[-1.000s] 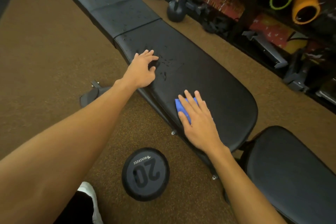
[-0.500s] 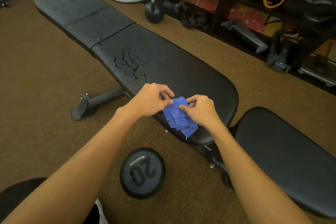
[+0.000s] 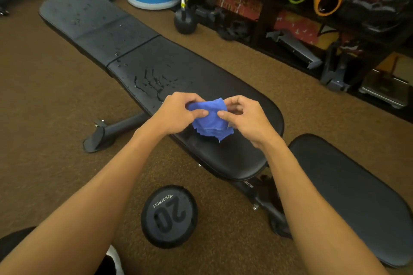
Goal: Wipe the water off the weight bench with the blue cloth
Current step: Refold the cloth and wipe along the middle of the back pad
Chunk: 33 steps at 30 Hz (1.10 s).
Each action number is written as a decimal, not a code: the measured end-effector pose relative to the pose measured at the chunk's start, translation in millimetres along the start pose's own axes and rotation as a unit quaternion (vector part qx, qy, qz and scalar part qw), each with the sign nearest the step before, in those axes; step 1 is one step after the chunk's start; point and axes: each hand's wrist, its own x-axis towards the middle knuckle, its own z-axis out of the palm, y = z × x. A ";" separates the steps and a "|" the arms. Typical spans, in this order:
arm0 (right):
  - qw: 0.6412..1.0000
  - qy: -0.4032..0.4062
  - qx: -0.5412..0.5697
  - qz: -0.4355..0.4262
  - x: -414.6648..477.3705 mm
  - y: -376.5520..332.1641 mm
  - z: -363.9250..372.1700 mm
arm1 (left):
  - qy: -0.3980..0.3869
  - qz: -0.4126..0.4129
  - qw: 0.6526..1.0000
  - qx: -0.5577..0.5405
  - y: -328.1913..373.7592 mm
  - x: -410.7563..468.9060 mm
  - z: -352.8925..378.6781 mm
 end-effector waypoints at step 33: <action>0.971 0.148 -0.055 -0.178 -28.1 16.5 20.5 | 0.055 -0.200 0.919 -0.335 31.7 2.7 25.5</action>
